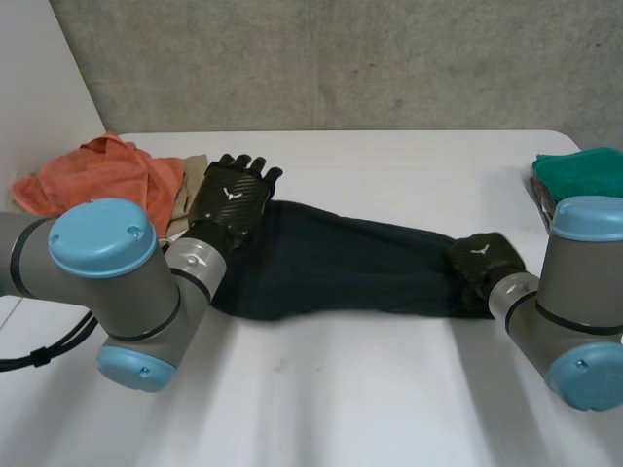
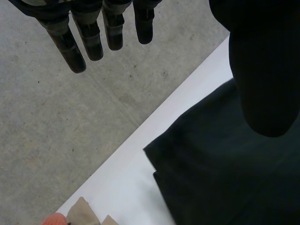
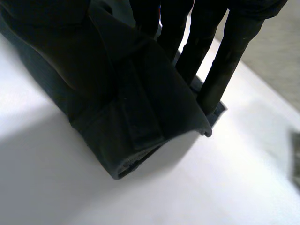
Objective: Fold the laundry.
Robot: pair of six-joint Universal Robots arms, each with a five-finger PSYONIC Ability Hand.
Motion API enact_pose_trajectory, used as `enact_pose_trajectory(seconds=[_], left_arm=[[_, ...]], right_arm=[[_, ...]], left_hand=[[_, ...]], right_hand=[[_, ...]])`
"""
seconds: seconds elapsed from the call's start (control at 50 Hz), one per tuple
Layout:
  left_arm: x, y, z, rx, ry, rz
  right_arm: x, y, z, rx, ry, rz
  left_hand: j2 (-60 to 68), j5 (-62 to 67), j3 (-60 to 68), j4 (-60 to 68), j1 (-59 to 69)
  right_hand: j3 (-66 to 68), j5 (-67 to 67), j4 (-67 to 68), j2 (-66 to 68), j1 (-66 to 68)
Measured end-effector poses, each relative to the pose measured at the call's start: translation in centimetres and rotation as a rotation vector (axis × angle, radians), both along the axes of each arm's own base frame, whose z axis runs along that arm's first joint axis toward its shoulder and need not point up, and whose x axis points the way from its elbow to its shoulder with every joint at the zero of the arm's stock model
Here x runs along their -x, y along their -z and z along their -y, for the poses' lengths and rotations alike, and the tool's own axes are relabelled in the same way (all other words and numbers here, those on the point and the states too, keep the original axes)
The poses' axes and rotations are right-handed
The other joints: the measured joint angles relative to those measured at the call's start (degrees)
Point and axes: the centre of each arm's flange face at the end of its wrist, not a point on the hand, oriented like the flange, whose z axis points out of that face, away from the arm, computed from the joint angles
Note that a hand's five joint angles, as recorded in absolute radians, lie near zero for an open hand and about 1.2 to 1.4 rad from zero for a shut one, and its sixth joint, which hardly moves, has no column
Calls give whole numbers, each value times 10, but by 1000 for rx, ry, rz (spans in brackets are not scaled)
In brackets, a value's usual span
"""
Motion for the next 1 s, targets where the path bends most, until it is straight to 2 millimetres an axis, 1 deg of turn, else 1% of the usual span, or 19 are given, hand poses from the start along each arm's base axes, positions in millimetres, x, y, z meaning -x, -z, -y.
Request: enact_pose_trajectory(seconds=[0.08, 0.18, 0.28, 0.32, 0.38, 0.44, 0.46, 0.48, 0.52, 0.56, 0.6, 0.64, 0.66, 0.68, 0.72, 0.74, 0.82, 0.9, 1.0], left_arm=[[-2, -4, -4, 4, -2, -2], [-7, -16, -11, 23, -2, -11], [-12, -24, -18, 32, -3, -15], [-13, -25, -19, 34, -3, -17], [-15, -27, -21, 35, -5, -18], [-16, -27, -23, 35, -7, -18], [-16, -27, -23, 35, -7, -18], [-16, -28, -23, 34, -8, -19], [-16, -28, -23, 34, -9, -20], [-16, -29, -22, 34, -9, -26], [-16, -29, -22, 34, -9, -32], [-15, -33, -20, 35, -10, -52], [-14, -35, -19, 37, -9, -62], [-13, -37, -18, 39, -9, -74], [-12, -43, -15, 47, -8, -99], [-12, -43, -15, 47, -8, -99], [-5, -63, -7, 79, -1, -172], [7, -80, -1, 106, 27, -235], [39, -79, -10, 69, 106, -258]], right_arm=[[15, -7, 10, 109, 56, -110], [39, -23, 15, 226, 61, -358], [43, -36, 20, 331, 10, -548], [31, -41, 20, 392, -36, -579], [-4, -46, 11, 510, -160, -580], [-54, -39, -15, 618, -375, -527], [-63, -37, -21, 633, -421, -514], [-84, -29, -38, 663, -538, -479], [-98, -22, -53, 681, -631, -451], [-118, -10, -77, 698, -786, -403], [-123, -5, -87, 701, -844, -382], [-128, 0, -97, 690, -899, -348], [-129, 0, -98, 681, -905, -335], [-128, 0, -99, 662, -902, -314], [-127, -4, -97, 630, -878, -271], [-127, -4, -97, 630, -878, -271], [-112, -33, -80, 489, -714, -37], [-86, -64, -54, 306, -505, 281], [-49, -82, -25, 126, -286, 502]], left_hand=[[0, 0, 0, 0, 0], [0, 0, 0, 0, 0], [0, 0, 0, 0, 0], [0, 0, 0, 0, 0], [0, 0, 0, 0, 0], [0, 0, 0, 0, 0], [0, 0, 0, 0, 0], [0, 0, 0, 0, 0], [0, 0, 0, 0, 0], [0, 0, 0, 0, 0], [0, 0, 0, 0, 0], [0, 0, 0, 0, 0], [0, 0, 0, 0, 0], [0, 0, 0, 0, 0], [0, 0, 0, 0, 0], [0, 0, 0, 0, 0], [0, 0, 0, 0, 0], [0, 0, 0, 0, 0], [0, 0, 0, 0, 0]], right_hand=[[3, 11, 13, 0, 0], [3, 11, 13, 0, 10], [3, 11, 13, 0, 10], [3, 11, 13, 0, 14], [3, 11, 15, 0, 17], [14, 24, 18, 2, 17], [17, 27, 18, 4, 17], [18, 32, 18, 5, 21], [18, 34, 18, 5, 32], [-14, 15, -20, -20, 33], [-96, -64, -103, -101, -22], [-323, -292, -331, -347, -264], [-345, -314, -353, -371, -287], [-482, -443, -491, -494, -406], [-530, -483, -534, -536, -440], [-530, -483, -534, -536, -440], [-541, -501, -547, -543, -440], [-541, -504, -547, -543, -440], [-541, -504, -547, -543, -440]])
